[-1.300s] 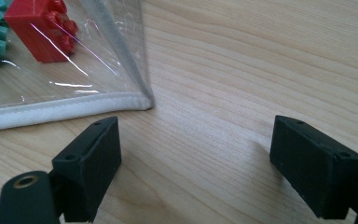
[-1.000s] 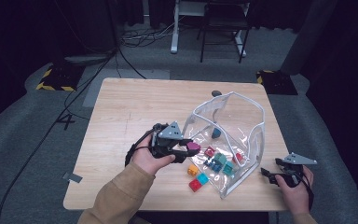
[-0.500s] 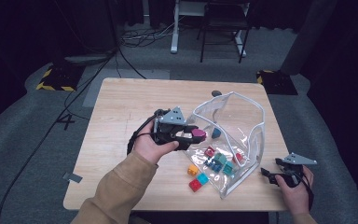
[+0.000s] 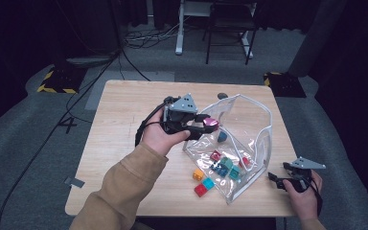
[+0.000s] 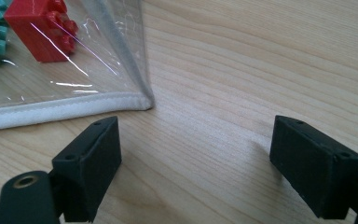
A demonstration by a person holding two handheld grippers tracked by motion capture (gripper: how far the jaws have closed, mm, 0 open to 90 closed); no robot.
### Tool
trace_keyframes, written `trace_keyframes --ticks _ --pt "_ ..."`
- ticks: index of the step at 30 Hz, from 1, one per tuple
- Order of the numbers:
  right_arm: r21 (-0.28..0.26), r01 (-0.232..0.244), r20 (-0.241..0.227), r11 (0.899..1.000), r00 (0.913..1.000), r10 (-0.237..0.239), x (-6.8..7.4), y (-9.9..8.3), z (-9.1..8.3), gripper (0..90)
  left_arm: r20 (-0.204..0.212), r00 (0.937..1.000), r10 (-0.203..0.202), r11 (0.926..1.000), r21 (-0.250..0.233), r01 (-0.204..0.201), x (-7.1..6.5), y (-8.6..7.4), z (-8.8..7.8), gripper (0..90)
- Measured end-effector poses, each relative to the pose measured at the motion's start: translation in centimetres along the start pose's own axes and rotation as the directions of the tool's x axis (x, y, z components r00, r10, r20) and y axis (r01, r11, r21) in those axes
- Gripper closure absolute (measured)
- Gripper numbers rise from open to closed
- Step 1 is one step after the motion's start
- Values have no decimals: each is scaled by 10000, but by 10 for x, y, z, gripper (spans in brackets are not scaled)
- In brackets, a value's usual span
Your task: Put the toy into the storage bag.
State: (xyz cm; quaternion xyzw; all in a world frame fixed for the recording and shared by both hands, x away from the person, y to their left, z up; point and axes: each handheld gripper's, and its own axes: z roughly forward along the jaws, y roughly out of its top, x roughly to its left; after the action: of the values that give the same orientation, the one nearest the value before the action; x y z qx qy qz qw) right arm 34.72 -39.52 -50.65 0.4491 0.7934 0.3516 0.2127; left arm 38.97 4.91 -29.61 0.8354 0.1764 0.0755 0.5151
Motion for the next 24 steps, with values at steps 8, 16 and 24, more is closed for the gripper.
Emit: trace_keyframes --ticks 8,16,24 --pt "26 -80 -28 10000 10000 80 0 0 0 165 -66 9998 187 9998 -119 -188 2 19 8 589" --pt "23 -77 -33 10000 10000 77 0 0 0 165 -87 9998 199 9996 -175 -200 9 35 23 589" --pt "16 -59 -35 10000 10000 59 0 0 0 165 -165 9998 78 9993 -352 -84 16 44 44 589"
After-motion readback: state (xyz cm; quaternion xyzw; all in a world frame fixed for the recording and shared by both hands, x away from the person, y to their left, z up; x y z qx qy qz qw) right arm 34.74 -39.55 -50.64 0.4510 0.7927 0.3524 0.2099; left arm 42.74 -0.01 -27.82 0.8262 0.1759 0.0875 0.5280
